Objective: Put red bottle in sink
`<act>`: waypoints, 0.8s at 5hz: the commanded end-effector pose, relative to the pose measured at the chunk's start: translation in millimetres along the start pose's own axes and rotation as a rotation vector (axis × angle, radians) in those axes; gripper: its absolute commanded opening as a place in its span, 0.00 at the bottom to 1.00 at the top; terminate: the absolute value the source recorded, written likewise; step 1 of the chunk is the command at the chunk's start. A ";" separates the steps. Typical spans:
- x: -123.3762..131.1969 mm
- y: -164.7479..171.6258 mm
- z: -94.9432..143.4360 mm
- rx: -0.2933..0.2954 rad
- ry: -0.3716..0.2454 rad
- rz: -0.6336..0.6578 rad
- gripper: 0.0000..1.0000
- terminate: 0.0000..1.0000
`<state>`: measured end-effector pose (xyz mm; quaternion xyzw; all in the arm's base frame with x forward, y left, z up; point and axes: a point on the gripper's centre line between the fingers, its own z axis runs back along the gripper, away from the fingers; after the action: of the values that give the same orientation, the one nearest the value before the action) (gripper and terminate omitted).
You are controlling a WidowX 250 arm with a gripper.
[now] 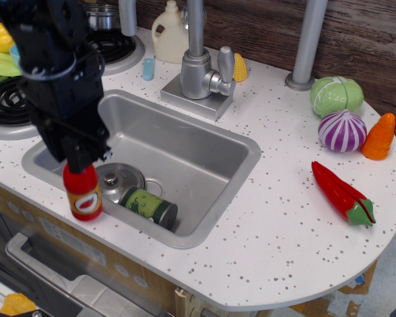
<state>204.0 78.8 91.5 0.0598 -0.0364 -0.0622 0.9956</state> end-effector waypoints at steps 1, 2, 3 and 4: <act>55.5 15.8 20.2 0.074 -0.022 -0.030 0.00 0.00; 85.0 5.6 11.1 0.063 -0.020 -0.059 0.00 0.00; 103.2 -16.3 -13.2 0.036 -0.050 -0.071 0.00 0.00; 113.7 -20.8 -35.6 0.004 -0.047 -0.116 0.00 0.00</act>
<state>313.1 42.6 37.8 0.0473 -0.0287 -0.1192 0.9913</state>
